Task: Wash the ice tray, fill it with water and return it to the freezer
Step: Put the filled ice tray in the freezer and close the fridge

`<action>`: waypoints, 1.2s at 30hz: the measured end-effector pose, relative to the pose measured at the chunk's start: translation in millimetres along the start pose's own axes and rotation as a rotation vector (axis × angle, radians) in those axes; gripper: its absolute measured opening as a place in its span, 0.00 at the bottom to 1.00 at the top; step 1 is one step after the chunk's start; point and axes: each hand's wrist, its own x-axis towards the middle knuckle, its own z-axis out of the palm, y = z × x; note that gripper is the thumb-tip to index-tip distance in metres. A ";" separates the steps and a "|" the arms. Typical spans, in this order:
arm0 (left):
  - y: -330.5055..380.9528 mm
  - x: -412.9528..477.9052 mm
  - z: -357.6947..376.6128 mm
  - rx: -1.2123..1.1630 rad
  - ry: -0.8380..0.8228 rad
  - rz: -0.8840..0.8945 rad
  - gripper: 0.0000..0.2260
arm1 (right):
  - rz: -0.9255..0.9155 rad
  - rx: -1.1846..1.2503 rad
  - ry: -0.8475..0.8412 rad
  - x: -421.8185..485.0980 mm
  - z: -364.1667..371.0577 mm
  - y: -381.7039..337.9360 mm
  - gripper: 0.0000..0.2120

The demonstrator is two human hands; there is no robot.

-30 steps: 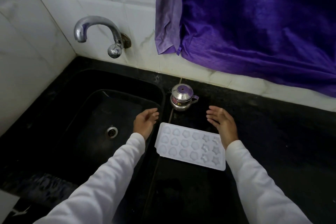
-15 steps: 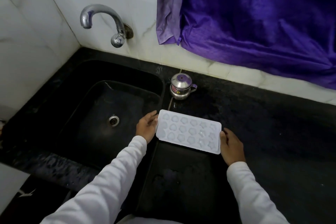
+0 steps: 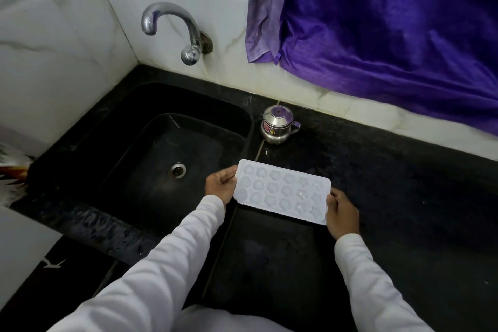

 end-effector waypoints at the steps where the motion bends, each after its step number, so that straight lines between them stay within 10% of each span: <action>1: 0.3 -3.9 -1.9 -0.021 0.011 -0.001 0.13 | -0.011 -0.001 -0.006 -1.0 -0.1 -2.2 0.14; 36: -106.7 -236.4 -270.7 -0.496 0.868 0.066 0.14 | -0.522 -0.036 -0.655 -184.1 170.5 -130.3 0.15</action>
